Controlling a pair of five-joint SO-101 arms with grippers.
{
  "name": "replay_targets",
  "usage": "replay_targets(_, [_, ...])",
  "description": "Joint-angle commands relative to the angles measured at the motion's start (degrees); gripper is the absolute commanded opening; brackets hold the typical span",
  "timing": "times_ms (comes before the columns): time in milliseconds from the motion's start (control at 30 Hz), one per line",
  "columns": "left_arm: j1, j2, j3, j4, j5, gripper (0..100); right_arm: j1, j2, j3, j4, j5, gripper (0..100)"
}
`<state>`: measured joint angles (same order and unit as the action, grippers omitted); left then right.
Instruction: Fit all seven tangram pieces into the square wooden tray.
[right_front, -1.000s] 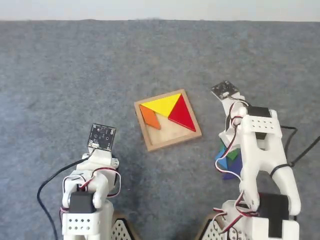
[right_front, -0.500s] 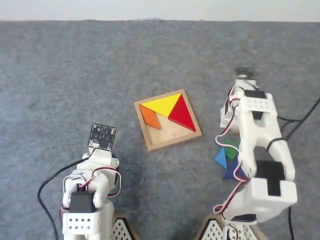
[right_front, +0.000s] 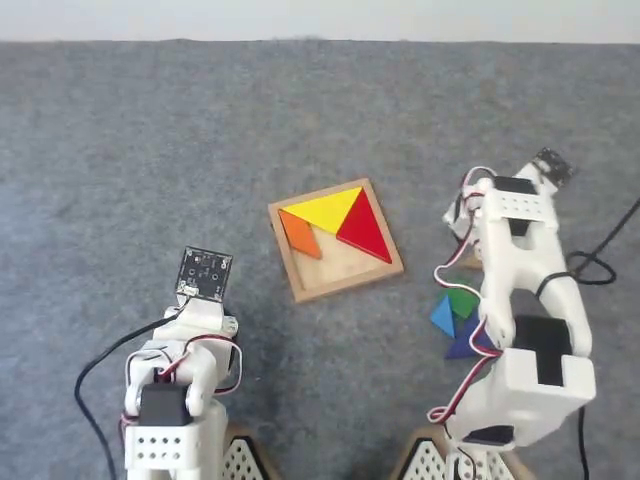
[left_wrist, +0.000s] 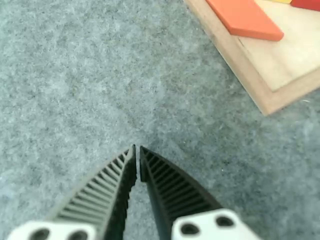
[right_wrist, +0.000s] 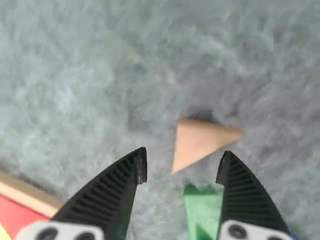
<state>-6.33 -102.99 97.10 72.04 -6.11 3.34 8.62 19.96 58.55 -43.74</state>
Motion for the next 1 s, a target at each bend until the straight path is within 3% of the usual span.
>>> replay_targets(0, [-0.18,-1.14,-0.66,0.26,0.53,1,2.77,-0.31,-2.99,-1.19,-0.88,23.1])
replay_targets(667, [-0.18,-1.14,-0.66,0.26,0.53,1,2.95,9.01,-8.88,-2.68,1.76,17.3])
replay_targets(867, [-0.18,-1.14,-0.66,0.26,0.53,1,2.86,10.95,-12.48,2.24,4.22,16.9])
replay_targets(967, [-0.18,-1.14,-0.66,0.26,0.53,1,1.63,11.03,-13.45,2.42,11.52,12.1])
